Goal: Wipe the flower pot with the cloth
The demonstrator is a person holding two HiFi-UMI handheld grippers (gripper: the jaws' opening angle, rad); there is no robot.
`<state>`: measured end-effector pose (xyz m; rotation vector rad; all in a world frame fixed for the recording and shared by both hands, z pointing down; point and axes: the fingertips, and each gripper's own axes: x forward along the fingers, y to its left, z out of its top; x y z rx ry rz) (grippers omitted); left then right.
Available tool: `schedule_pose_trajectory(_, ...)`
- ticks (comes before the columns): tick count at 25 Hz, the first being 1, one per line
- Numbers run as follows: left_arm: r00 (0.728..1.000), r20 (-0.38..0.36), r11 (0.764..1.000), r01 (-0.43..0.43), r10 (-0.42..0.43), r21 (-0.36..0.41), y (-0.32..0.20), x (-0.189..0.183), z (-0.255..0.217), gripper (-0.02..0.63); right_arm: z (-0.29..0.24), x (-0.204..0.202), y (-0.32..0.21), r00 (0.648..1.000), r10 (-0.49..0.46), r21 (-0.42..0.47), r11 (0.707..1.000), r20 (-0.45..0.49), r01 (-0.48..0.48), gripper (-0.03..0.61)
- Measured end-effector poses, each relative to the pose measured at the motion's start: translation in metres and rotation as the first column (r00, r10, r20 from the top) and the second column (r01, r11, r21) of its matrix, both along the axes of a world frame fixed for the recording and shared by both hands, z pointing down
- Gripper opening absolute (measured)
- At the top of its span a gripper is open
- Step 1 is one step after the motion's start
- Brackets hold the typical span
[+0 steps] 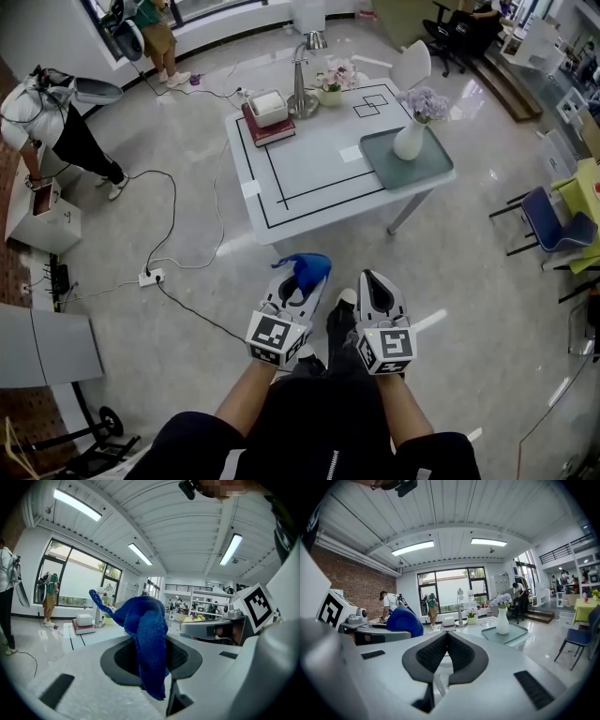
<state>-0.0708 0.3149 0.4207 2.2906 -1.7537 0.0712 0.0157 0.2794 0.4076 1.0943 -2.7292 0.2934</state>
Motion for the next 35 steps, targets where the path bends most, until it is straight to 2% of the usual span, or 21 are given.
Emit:
schedule_pose_trajectory(14, 1.000, 0.014, 1.000, 0.015, -0.015, -0.026, -0.183, 0.002, -0.011, 0.117, -0.004, -0.003, -0.181, 1.000, -0.028, -0.019, 0.999, 0.000, 0.028, 0.008)
schedule_pose_trajectory(21, 0.999, 0.027, 0.999, 0.022, -0.021, -0.037, -0.251, 0.007, -0.009, 0.117, 0.001, 0.007, -0.252, 0.999, -0.033, -0.029, 0.999, 0.009, 0.033, 0.008)
schedule_pose_trajectory(28, 1.000, 0.016, 0.998, -0.013, 0.014, -0.056, -0.300, 0.007, 0.001, 0.117, 0.009, 0.014, -0.296, 1.000, 0.013, -0.044, 0.999, 0.003, -0.012, 0.008)
schedule_pose_trajectory(35, 0.995, 0.004, 0.993, -0.102, 0.102, -0.067, -0.353, -0.002, 0.015, 0.117, 0.022, 0.014, -0.338, 0.994, 0.106, -0.058, 0.992, -0.022, -0.108, 0.008)
